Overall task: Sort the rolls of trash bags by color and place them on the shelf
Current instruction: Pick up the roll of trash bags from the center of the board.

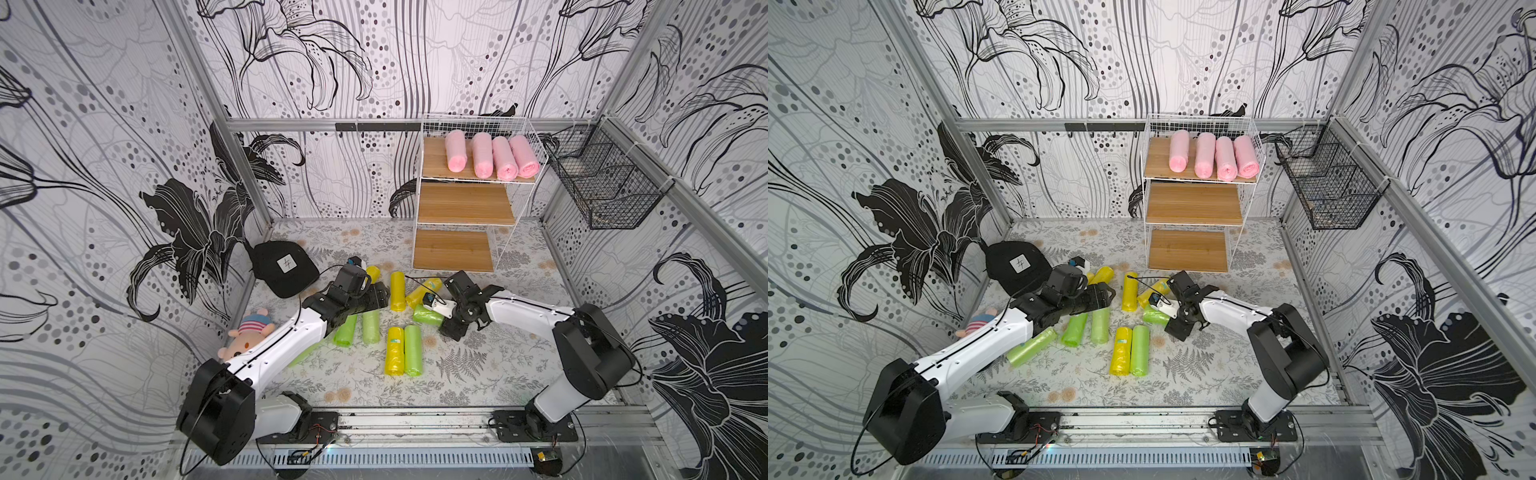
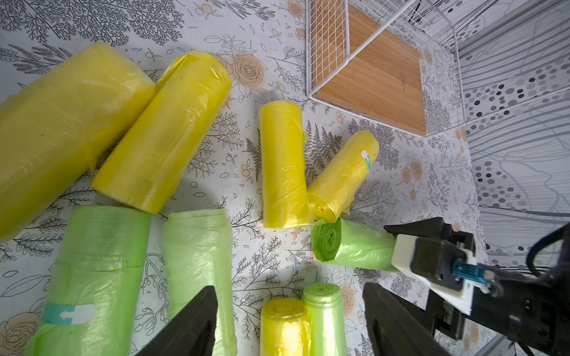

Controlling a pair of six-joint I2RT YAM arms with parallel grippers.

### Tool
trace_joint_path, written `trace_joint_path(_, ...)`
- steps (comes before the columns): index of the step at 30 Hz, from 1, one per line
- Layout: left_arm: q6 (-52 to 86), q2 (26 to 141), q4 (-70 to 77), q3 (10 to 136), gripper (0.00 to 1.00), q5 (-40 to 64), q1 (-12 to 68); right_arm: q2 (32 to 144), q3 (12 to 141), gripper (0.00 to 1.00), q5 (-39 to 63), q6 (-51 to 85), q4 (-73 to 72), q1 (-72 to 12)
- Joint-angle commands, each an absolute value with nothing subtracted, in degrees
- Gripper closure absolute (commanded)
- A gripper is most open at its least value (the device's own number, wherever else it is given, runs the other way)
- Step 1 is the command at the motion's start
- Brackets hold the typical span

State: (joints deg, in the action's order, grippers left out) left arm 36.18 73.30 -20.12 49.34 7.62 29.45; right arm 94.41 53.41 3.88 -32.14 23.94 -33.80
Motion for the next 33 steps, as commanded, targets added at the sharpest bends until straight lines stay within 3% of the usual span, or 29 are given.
trace_joint_path(1,35.92,74.01,-18.33,48.82,0.23,8.95,28.95,96.2,54.59,0.23,5.03,-36.8,22.39,-33.19)
trace_joint_path(11,37.12,73.99,-16.38,48.38,0.23,11.19,29.0,93.49,51.03,0.58,4.36,-35.7,19.27,-32.18)
trace_joint_path(20,50.86,68.69,-0.1,43.01,0.17,18.83,29.75,74.88,48.18,0.6,17.7,-26.24,18.38,-32.66)
trace_joint_path(26,54.7,70.16,6.43,44.01,0.08,15.55,33.39,72.78,51.53,0.59,21.41,-18.33,15.73,-32.96)
trace_joint_path(33,53.31,76.18,6.82,48.32,0.06,15.29,35.33,73.55,51.56,0.59,22.35,-13.23,10.07,-35.79)
